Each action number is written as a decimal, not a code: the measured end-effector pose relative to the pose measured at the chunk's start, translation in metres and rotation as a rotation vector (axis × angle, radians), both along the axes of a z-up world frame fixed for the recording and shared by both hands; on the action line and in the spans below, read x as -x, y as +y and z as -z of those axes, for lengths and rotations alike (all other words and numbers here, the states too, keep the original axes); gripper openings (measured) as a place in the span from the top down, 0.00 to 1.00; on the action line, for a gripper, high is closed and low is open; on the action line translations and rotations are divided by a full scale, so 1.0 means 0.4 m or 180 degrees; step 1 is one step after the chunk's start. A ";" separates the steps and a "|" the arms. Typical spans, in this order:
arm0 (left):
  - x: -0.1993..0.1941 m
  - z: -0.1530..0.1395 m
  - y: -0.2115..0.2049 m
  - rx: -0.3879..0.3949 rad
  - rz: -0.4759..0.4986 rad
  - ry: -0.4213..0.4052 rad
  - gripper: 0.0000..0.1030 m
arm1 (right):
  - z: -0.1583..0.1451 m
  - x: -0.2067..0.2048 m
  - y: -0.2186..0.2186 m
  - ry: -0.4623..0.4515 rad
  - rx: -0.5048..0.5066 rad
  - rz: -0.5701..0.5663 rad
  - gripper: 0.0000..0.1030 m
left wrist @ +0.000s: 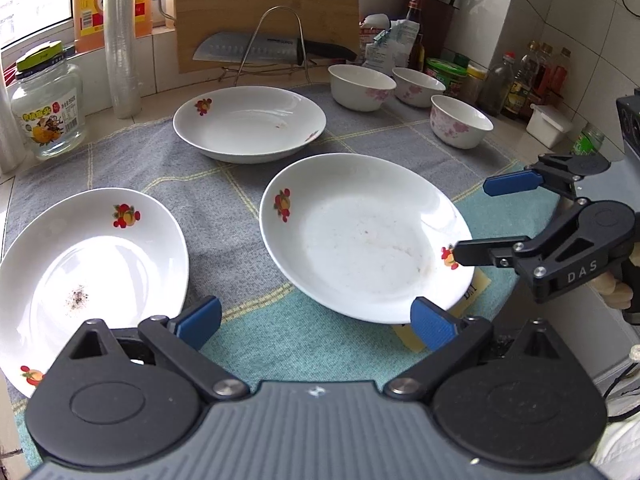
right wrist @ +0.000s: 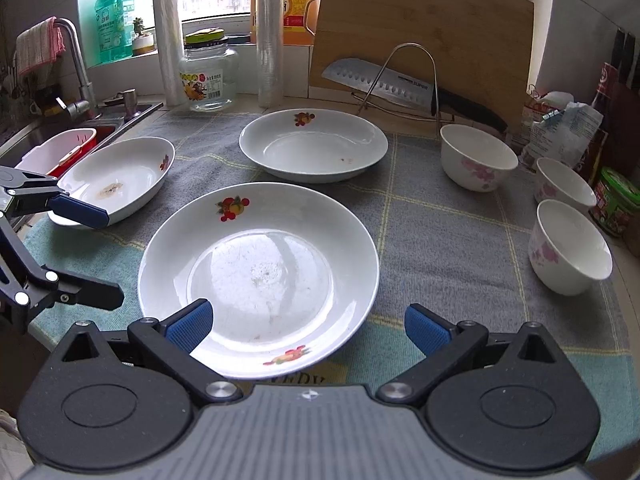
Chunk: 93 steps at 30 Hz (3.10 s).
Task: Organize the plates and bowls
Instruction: 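Move the left gripper to the plate on the EVERY DAY card and grasp its rim, then lift the held flower plate with the left gripper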
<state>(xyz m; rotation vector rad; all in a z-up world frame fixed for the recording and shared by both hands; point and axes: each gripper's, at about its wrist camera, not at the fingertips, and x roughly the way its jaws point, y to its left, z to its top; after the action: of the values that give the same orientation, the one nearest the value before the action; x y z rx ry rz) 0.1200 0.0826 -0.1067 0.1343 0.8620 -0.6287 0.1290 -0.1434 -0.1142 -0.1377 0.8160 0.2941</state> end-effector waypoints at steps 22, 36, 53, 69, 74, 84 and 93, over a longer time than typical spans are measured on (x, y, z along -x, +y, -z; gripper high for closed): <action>-0.069 -0.010 -0.066 -0.0278 -0.0215 0.0018 0.03 | 0.122 0.014 -0.005 0.0060 0.0156 -0.0555 0.00; -0.213 0.003 -0.151 -0.0412 -0.0130 0.0256 0.03 | 0.137 -0.027 -0.008 -0.0029 -0.0029 -0.0864 0.00; -0.347 0.069 -0.239 -0.0548 0.0226 0.0806 0.17 | 0.148 -0.019 -0.024 -0.0202 -0.0113 -0.0977 0.00; -0.388 0.066 -0.249 -0.0505 0.0548 0.1010 0.21 | 0.149 -0.018 -0.015 -0.0236 -0.0126 -0.1037 0.00; -0.394 0.064 -0.251 -0.0496 0.0628 0.1087 0.27 | 0.149 -0.018 -0.014 -0.0236 -0.0124 -0.1049 0.00; -0.396 0.063 -0.243 -0.0448 0.0668 0.1150 0.28 | 0.147 -0.019 -0.010 -0.0211 -0.0113 -0.1002 0.00; -0.395 0.064 -0.251 -0.0508 0.0863 0.1140 0.28 | 0.151 0.004 -0.003 -0.0280 -0.0138 -0.0792 0.00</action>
<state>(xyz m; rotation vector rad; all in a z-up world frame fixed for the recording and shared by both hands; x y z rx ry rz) 0.2782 -0.0180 -0.1325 0.2925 1.2536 -0.8525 0.1274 -0.1446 -0.1745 -0.2108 0.7050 0.5362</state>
